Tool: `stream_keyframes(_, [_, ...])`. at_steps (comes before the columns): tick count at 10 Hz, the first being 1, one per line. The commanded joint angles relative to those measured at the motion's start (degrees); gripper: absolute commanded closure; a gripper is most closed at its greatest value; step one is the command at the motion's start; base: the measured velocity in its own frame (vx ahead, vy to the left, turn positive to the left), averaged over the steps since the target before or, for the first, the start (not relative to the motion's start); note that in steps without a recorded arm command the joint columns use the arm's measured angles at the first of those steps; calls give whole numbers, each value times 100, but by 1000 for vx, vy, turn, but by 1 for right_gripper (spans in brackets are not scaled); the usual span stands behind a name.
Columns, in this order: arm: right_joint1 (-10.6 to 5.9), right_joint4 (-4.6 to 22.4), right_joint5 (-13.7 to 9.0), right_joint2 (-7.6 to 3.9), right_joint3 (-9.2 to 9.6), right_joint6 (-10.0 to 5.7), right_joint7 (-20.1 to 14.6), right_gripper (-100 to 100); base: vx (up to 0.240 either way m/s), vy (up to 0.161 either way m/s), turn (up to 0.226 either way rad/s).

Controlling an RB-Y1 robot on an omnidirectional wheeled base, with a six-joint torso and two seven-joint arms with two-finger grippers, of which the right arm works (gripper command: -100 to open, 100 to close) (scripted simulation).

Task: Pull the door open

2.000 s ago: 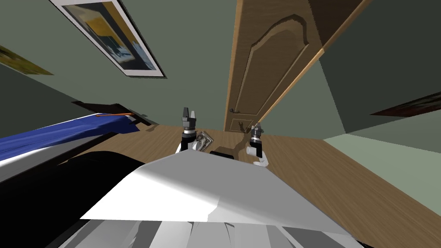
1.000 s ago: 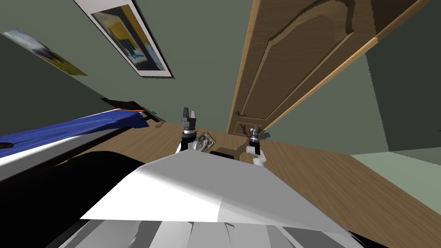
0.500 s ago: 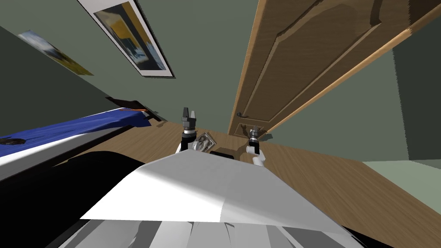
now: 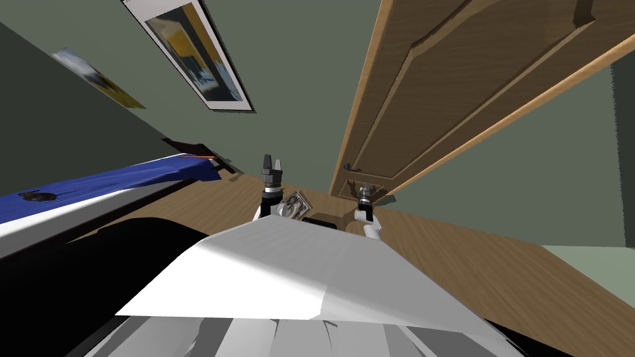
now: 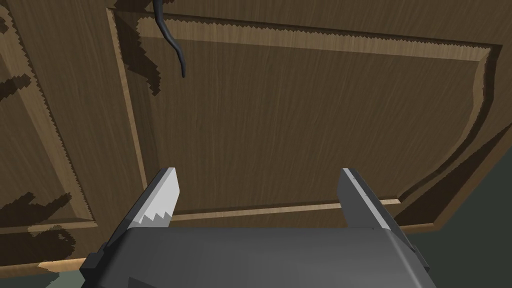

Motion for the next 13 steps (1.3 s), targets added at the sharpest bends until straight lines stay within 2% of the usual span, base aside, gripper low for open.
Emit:
stream_keyframes(1, [-117,286,-8,-25,-37,-56,3,-100,79,3,117])
stream_keyframes(3, [-282,638,-20,-59,-87,-111,10,-100,118,7,110])
stream_keyframes(4, [-282,690,-20,-59,-87,-111,10,-100,74,3,29])
stream_keyframes(10, [-722,1695,-52,-148,-220,-259,28,-100,88,-1,85])
stream_keyframes(11, [-722,1712,-52,-148,-220,-259,28,-100,61,-2,27])
stream_keyframes(13, [-835,1973,-60,-170,-254,-297,33,-100,46,-3,55])
